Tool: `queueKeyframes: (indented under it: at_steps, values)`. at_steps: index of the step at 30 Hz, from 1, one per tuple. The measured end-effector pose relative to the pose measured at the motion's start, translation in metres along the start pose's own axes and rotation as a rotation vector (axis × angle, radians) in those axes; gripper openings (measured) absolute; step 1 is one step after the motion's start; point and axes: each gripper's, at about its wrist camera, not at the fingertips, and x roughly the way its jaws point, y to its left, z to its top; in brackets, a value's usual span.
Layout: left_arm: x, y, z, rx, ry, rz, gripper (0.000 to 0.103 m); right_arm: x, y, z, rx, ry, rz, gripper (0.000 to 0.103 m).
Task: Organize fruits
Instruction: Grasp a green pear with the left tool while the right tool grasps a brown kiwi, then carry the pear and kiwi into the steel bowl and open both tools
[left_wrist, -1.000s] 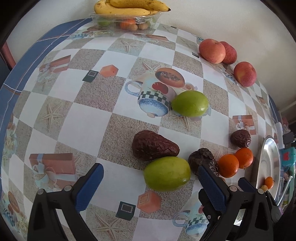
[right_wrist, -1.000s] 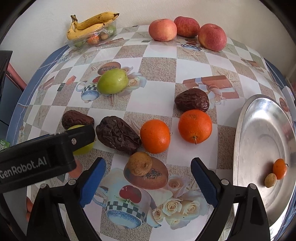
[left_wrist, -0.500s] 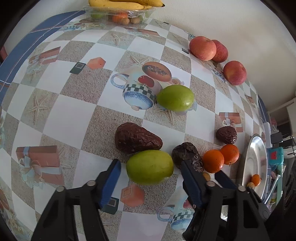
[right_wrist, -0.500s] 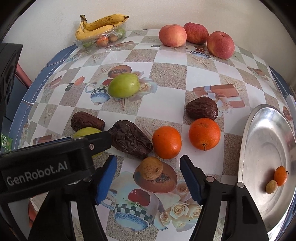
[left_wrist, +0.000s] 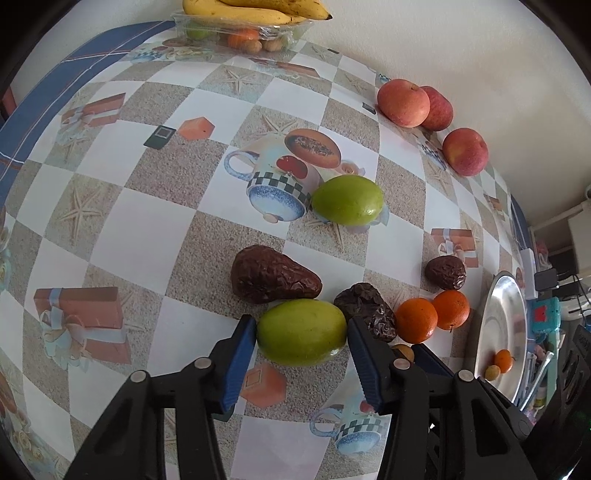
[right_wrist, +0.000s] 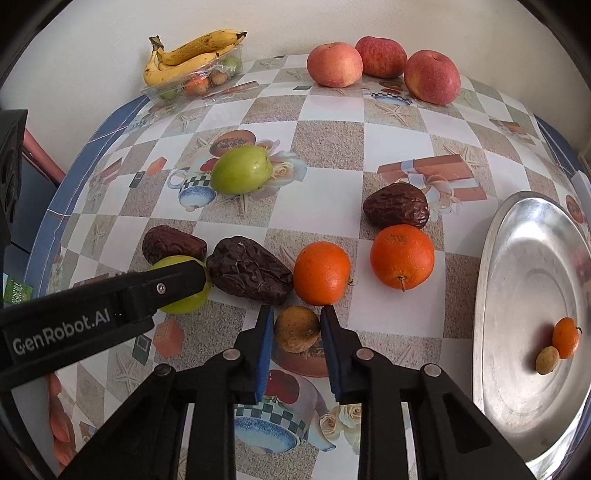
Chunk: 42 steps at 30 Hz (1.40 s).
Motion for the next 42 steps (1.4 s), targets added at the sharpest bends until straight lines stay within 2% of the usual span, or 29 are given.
queueKeyframes:
  at_steps: [7, 13, 21, 28, 36, 42]
  values:
    - [-0.02, -0.001, 0.001, -0.012, -0.05, -0.055, 0.054, -0.028, -0.004, 0.002, 0.039, -0.075, 0.055, 0.027]
    - [-0.03, -0.013, -0.001, 0.012, -0.079, -0.088, 0.054, -0.041, -0.018, 0.005, 0.092, -0.106, 0.035, 0.027]
    - [-0.03, -0.041, -0.009, 0.076, -0.089, -0.103, 0.054, -0.057, -0.062, 0.001, 0.212, -0.139, -0.029, 0.027]
    - [-0.021, -0.084, -0.027, 0.19, -0.077, -0.117, 0.054, -0.07, -0.118, -0.009, 0.366, -0.152, -0.11, 0.027]
    - [-0.007, -0.132, -0.053, 0.338, -0.06, -0.158, 0.054, -0.082, -0.165, -0.024, 0.506, -0.17, -0.143, 0.027]
    - [-0.009, -0.167, -0.069, 0.476, -0.116, -0.218, 0.054, -0.087, -0.181, -0.03, 0.56, -0.186, -0.139, 0.027]
